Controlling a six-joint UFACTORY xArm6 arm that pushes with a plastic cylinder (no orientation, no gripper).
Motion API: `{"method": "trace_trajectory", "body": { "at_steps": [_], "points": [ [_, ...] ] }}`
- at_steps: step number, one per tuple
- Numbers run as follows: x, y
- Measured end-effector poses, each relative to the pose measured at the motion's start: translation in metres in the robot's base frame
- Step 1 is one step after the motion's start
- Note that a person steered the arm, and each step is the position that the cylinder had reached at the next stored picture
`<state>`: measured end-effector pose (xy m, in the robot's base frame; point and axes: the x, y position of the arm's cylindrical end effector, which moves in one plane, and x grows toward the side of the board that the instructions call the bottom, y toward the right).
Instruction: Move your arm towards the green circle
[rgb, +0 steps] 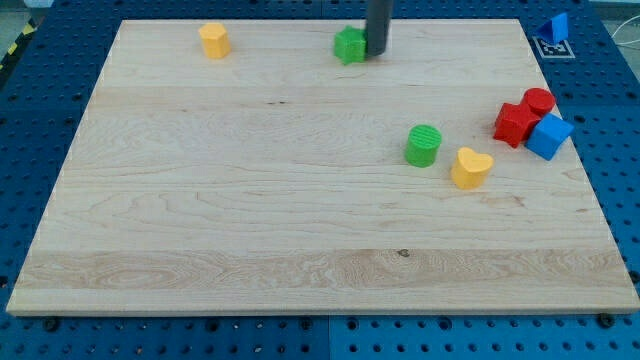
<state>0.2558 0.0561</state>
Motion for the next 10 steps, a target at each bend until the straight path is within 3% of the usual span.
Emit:
{"method": "trace_trajectory", "body": {
  "at_steps": [2,3,7,8,10],
  "points": [
    [-0.009,-0.044],
    [0.018,-0.031],
    [0.204,-0.047],
    [0.241,-0.015],
    [0.224,0.021]
  ]
}}
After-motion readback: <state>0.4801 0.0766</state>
